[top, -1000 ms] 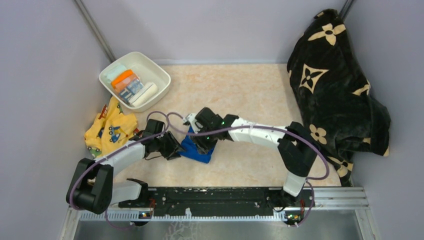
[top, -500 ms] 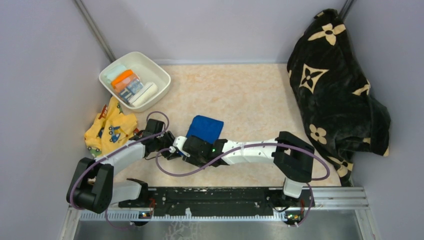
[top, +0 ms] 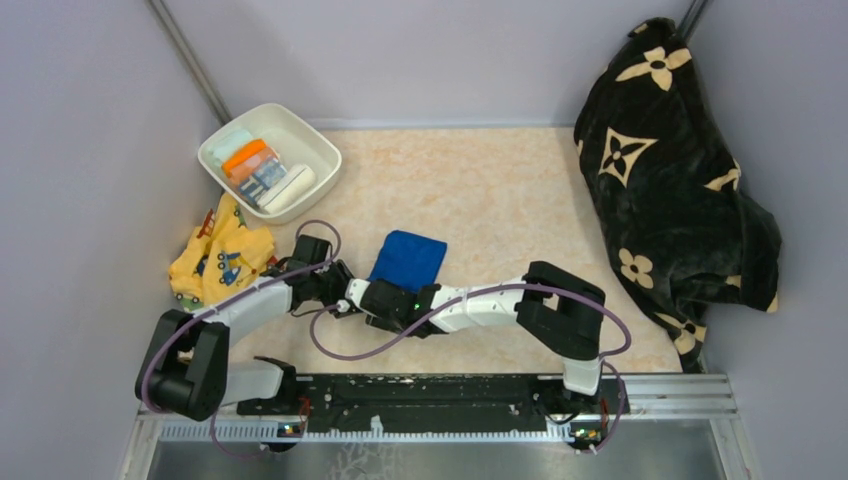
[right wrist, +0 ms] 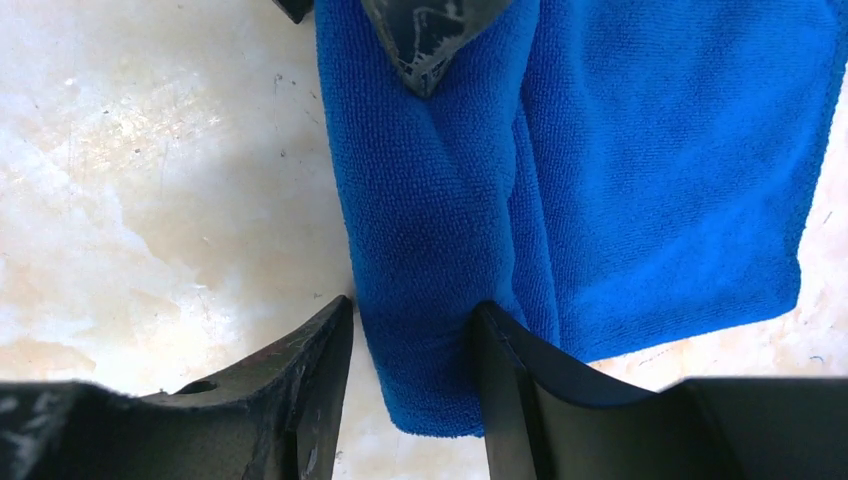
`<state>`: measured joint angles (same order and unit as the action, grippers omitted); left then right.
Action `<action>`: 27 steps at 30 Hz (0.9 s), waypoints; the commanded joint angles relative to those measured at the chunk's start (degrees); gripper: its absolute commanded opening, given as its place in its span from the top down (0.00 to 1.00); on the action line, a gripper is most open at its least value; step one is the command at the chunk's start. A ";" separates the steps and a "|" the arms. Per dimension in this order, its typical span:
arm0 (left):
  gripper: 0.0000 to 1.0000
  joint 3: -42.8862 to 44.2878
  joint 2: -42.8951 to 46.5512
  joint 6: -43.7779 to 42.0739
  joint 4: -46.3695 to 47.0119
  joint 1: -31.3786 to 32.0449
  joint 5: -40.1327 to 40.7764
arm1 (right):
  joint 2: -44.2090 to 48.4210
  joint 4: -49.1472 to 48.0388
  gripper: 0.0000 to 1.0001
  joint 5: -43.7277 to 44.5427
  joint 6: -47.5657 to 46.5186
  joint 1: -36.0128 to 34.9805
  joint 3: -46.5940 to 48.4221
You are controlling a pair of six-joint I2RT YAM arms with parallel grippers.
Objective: Roll the towels
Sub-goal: Roll the towel at the center of the board.
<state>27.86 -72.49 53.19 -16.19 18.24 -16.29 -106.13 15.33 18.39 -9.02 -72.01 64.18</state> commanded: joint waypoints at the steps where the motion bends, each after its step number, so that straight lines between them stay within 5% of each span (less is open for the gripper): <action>1: 0.50 0.68 -3.41 -5.01 -4.05 -0.29 7.37 | -4.50 2.58 0.55 -0.16 0.28 0.50 -1.74; 9: 0.50 5.61 -6.64 -9.05 -5.42 -1.84 8.69 | -1.89 10.49 1.00 -13.64 4.01 3.45 -0.05; 18: 0.29 10.27 4.23 -10.92 -11.31 -2.12 10.93 | -2.50 10.86 1.00 -47.71 15.23 15.37 6.87; 27: 0.26 7.68 10.87 -8.95 -13.19 -2.12 4.63 | -12.50 6.10 1.00 -68.74 26.15 27.00 7.62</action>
<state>36.82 -62.74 43.64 -28.38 16.27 -8.01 -113.38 20.99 -38.37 11.18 -47.79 71.40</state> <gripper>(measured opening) 0.739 0.068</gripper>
